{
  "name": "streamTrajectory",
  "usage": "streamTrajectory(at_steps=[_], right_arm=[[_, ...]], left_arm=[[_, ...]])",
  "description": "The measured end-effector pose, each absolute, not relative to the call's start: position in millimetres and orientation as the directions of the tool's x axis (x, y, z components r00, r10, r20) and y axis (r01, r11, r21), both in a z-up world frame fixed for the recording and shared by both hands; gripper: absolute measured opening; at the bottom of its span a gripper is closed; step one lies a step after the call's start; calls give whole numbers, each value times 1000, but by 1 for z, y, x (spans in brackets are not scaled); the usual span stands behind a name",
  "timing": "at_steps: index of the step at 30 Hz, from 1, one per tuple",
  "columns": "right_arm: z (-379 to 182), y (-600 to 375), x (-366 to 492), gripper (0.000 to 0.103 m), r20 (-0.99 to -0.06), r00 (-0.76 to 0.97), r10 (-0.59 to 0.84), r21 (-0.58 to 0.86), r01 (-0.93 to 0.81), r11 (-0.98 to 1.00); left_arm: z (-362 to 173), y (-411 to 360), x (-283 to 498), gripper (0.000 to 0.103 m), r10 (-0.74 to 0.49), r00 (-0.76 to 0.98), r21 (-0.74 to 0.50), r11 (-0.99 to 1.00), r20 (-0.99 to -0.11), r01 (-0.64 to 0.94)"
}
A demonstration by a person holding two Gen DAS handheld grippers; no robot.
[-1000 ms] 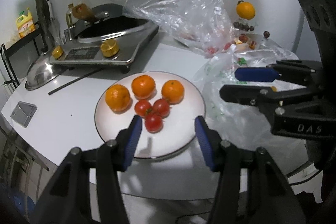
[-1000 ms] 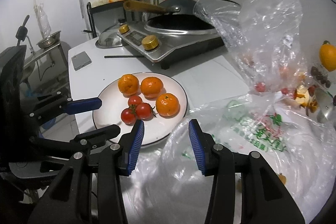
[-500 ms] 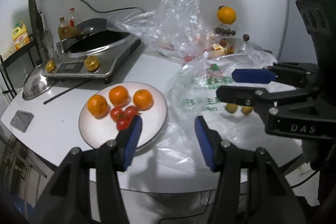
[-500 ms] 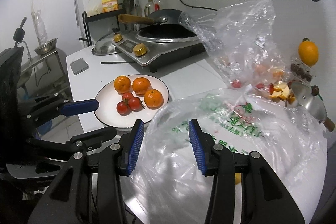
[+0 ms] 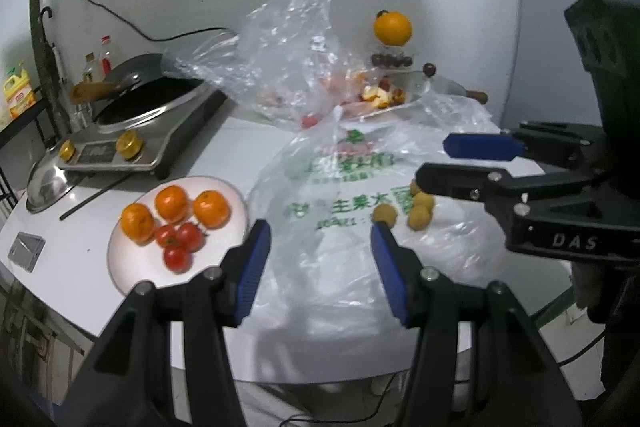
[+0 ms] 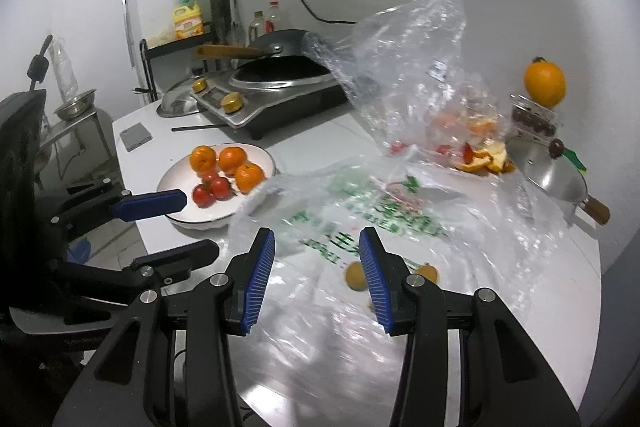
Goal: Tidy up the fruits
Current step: 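Move both open grippers back over the small yellow fruits on the bag, then lower the right gripper onto a small yellow fruit while the left gripper closes on another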
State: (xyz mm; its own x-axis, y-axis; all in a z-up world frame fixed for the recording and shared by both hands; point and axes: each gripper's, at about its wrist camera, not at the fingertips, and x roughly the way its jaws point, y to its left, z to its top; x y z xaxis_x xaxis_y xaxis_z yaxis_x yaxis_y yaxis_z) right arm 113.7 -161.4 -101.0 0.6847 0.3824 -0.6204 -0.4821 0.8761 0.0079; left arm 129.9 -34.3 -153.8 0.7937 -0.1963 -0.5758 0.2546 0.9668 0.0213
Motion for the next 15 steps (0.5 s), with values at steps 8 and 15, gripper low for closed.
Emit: streamTrajectory(at_steps=[8,15], right_arm=[[-109,-203,115,47,-611,696,378,40,-450,892],[-118,-230,120,47,-619,697,363,43,-431,902]], left_arm=[[-157,-69,139,54,-199,774,51,957,-601,285],[-166,-94,148,54,-194,759,77,949,-622,305]])
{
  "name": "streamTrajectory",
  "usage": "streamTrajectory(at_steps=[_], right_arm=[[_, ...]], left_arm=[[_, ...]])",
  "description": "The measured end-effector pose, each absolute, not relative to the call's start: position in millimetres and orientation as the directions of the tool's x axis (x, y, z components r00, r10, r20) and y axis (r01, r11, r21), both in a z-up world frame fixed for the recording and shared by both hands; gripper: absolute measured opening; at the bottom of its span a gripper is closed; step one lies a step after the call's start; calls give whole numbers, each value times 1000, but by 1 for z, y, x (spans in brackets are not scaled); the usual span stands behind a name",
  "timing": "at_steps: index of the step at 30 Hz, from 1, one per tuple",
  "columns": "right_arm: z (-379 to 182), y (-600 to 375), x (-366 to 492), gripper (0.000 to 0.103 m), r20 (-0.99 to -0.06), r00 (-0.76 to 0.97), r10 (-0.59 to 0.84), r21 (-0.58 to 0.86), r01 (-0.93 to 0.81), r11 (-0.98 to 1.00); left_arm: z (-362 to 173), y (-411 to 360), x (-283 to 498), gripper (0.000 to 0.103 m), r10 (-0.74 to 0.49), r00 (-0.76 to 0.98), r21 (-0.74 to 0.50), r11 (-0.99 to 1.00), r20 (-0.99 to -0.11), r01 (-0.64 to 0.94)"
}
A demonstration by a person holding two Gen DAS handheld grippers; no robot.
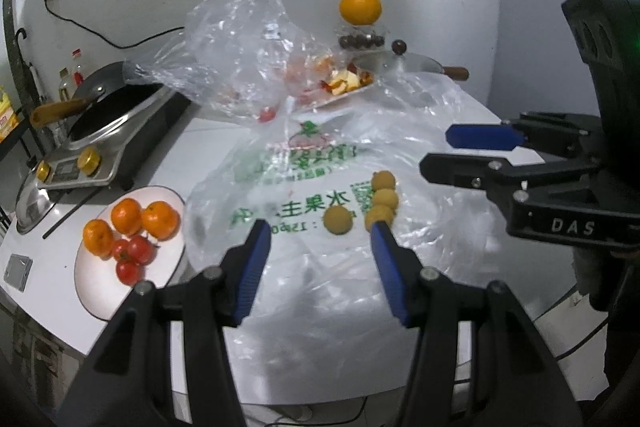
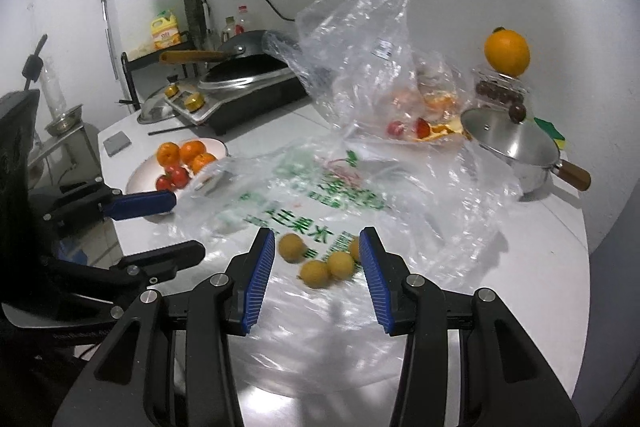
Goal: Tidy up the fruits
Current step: 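Lower the right gripper onto a small yellow fruit while the left gripper closes on another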
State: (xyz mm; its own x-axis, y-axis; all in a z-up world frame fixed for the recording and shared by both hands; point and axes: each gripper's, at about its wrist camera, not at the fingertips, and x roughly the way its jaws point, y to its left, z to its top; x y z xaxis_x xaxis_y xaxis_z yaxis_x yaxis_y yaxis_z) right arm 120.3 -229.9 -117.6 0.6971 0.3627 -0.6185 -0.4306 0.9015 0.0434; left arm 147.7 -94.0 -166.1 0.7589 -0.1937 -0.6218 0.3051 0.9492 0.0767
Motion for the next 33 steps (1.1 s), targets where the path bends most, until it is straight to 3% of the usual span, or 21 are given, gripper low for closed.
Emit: streamTrajectory(at_steps=[25,27,33], right_arm=[[-149,-259,173,41,-671,634,384,125,-414,902],[-150,-257,177,29,-672,637,377,119,-410,904],[-156,-251,191,28,-689,621,374,120,-411,904]], left_arm=[[-201,-119,209,54,-149,707,109,946,-692,306],[-204,-119,213,54,-151,703,107,945,-695,309],[-209,-117,224,53,-165,691,90,944,-704,316]])
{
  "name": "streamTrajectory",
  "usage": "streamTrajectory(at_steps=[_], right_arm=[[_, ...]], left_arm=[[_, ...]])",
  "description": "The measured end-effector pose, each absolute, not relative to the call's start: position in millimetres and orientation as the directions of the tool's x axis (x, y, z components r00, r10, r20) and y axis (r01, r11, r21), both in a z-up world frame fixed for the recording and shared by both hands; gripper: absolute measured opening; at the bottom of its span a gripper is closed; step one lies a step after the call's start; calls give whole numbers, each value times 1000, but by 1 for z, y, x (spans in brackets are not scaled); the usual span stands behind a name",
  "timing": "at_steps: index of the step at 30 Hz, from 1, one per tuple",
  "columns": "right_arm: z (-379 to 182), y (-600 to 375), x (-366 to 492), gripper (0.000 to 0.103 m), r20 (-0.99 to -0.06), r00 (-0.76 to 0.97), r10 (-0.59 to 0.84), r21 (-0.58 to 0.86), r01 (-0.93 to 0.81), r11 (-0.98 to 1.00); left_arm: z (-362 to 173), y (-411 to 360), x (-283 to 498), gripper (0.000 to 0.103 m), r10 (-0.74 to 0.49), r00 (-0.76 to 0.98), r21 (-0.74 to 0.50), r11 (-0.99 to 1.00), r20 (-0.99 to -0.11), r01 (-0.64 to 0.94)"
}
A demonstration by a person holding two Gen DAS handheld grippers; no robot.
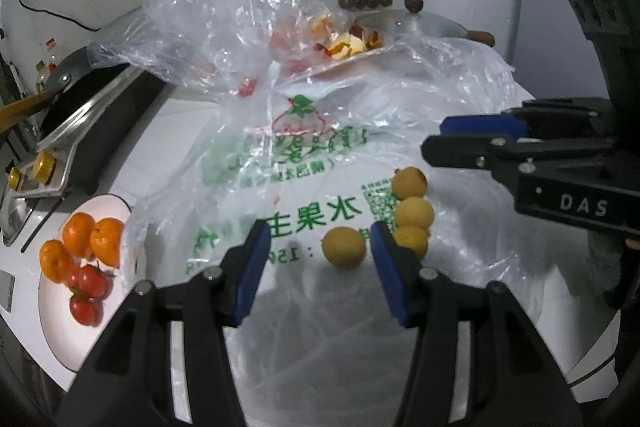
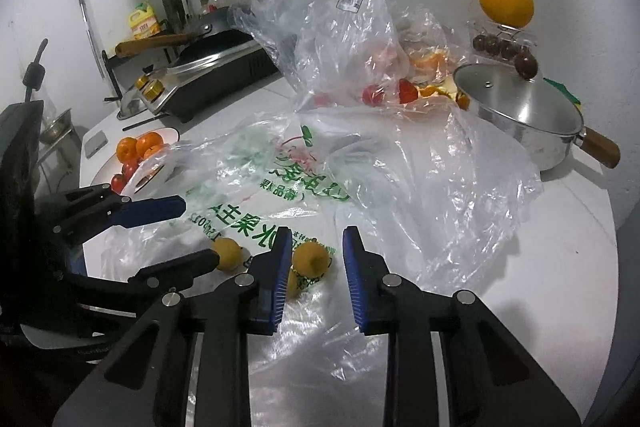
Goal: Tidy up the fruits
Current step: 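Lower the right gripper onto a small yellow fruit while the left gripper closes on another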
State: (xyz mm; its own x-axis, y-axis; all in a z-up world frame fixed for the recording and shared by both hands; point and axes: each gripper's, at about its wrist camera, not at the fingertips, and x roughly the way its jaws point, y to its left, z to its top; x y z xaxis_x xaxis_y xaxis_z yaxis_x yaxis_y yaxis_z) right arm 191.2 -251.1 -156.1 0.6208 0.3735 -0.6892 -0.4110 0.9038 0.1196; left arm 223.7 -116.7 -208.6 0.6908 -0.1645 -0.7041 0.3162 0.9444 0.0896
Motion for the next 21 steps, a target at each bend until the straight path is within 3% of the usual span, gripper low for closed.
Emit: streamTrajectory(at_steps=[17,19,21], right_arm=[[-176,-241,211,23,-747,554,366,147,-399,905],[-177,-240,212,23,-753,543,373,156,-403,902],[-178,-237,212,23,-758,536,372,152,-409,900]], left_arm=[[-225,-119,237,44,-211,638,47,931,-741,363],[-227,-120,237,33,-213,633,47,928,-744,368],[-229,-122,237,32,-215,627,48,926,-748,375]])
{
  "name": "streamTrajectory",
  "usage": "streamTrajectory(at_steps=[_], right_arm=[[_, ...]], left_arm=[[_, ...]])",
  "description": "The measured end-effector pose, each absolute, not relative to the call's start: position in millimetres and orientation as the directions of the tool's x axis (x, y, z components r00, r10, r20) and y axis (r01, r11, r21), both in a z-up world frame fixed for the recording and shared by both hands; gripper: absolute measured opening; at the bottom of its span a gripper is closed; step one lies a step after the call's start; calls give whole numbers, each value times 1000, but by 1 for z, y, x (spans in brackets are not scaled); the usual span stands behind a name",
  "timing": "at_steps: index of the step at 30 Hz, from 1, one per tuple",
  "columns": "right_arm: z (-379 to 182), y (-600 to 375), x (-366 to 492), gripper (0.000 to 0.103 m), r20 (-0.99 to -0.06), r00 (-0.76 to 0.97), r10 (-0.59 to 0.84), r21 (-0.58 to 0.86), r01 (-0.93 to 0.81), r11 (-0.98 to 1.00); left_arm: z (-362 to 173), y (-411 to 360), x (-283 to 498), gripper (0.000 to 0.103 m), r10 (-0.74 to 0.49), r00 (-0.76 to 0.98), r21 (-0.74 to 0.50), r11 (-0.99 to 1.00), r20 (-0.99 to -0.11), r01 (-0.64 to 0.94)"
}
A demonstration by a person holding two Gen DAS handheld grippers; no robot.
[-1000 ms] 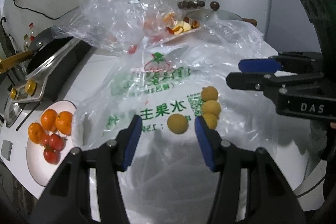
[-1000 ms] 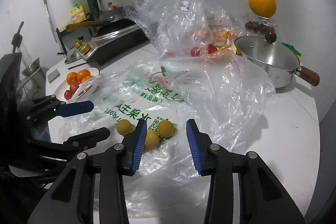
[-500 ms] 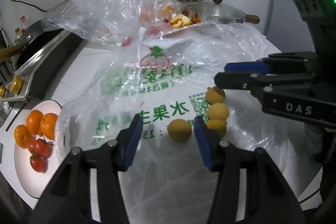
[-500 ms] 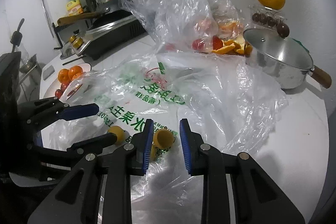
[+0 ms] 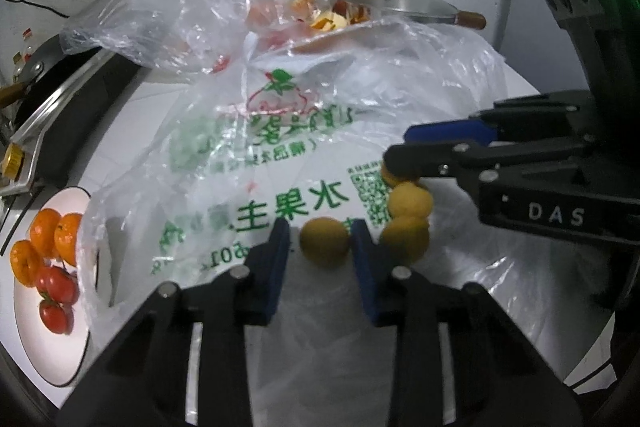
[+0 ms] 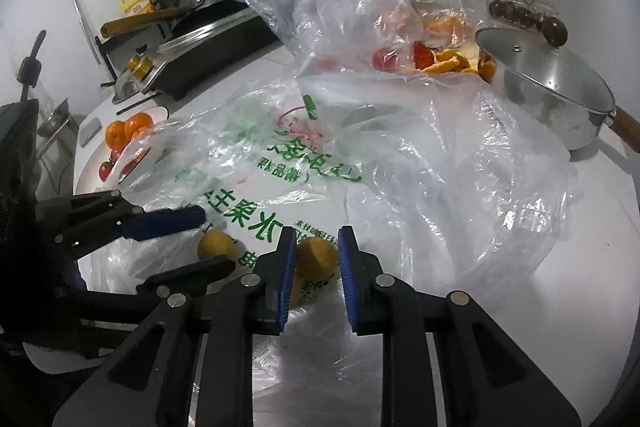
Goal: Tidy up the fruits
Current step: 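Lower the right gripper onto a small yellow fruit while the left gripper closes on another, then lift the held yellow fruits off the bag with both grippers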
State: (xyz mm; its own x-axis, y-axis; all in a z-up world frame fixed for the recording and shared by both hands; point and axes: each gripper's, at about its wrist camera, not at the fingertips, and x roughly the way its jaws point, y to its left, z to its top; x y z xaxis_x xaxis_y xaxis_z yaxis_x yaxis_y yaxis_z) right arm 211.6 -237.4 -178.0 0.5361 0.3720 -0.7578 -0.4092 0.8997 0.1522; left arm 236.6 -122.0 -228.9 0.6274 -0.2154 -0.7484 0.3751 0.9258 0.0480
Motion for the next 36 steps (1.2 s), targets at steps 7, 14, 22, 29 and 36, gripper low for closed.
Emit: streamTrajectory(at_steps=[7,14,22,29,36], right_arm=[[-180,-235,214,23,-766,524,372,163,-401,902],[-185,-233,218,27,-786,498,367,178,-387,905],[-179,-230,214,26,-774,528,349,150,-383,911],[-163,-227,204,26,-751,559,351,131,-395,909],[-147,-216,193,26,-732,585,350,108,-407,907]], left_arm=[[-227,-123,234,28,-225,625,49,920,-748,389],[-226,-123,230,28,-234,626,47,916,-744,398],[-217,-118,225,28,-231,647,53,920,-726,388],[-204,-115,215,28,-241,671,53,921,-702,387],[-191,-102,203,28,-243,696,45,929,-676,368]])
